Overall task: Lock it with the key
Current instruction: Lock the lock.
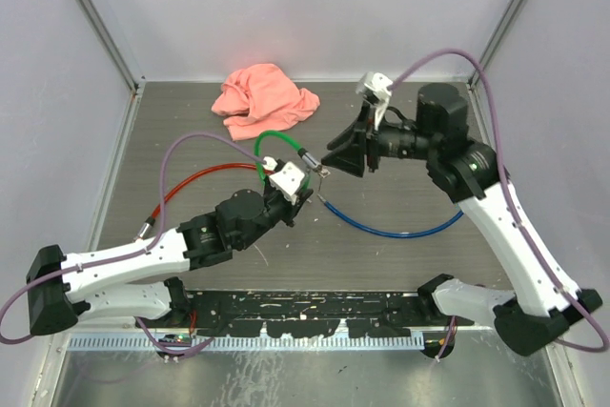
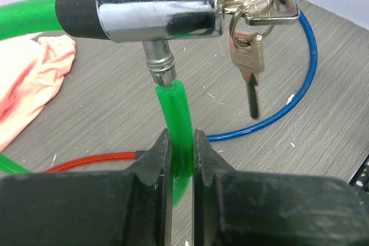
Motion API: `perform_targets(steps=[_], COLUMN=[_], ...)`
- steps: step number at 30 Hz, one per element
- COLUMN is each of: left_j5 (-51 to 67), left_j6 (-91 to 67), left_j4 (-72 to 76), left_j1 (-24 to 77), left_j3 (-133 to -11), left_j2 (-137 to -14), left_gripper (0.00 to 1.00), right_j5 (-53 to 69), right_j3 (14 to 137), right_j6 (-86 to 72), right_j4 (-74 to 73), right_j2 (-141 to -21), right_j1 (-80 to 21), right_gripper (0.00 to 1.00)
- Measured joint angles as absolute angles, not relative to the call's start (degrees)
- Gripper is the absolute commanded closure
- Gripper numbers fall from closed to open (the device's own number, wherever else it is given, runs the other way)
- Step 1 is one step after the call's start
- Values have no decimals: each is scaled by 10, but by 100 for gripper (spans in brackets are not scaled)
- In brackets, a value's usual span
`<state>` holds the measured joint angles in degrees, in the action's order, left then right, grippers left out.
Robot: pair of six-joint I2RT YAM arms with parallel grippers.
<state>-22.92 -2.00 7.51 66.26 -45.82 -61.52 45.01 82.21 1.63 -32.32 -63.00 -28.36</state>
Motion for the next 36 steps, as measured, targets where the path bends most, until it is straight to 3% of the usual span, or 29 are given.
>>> perform_targets(steps=[4,13,36], left_j5=[-217,-214,-228], left_j6=[15,76,129], left_j4=[74,68,52], left_j1=[663,663,649], left_j3=[-458,-458,-457], left_j2=[-613,-615,-619], left_gripper=[100,100,100], right_j5=[448,417,382], right_j3=[837,848,812], right_j6=[-5,-12,-5], right_j4=[-336,-369,-342], right_j2=[-692,-721,-722], right_j1=[-293,-318,-333], right_gripper=[57,77,75])
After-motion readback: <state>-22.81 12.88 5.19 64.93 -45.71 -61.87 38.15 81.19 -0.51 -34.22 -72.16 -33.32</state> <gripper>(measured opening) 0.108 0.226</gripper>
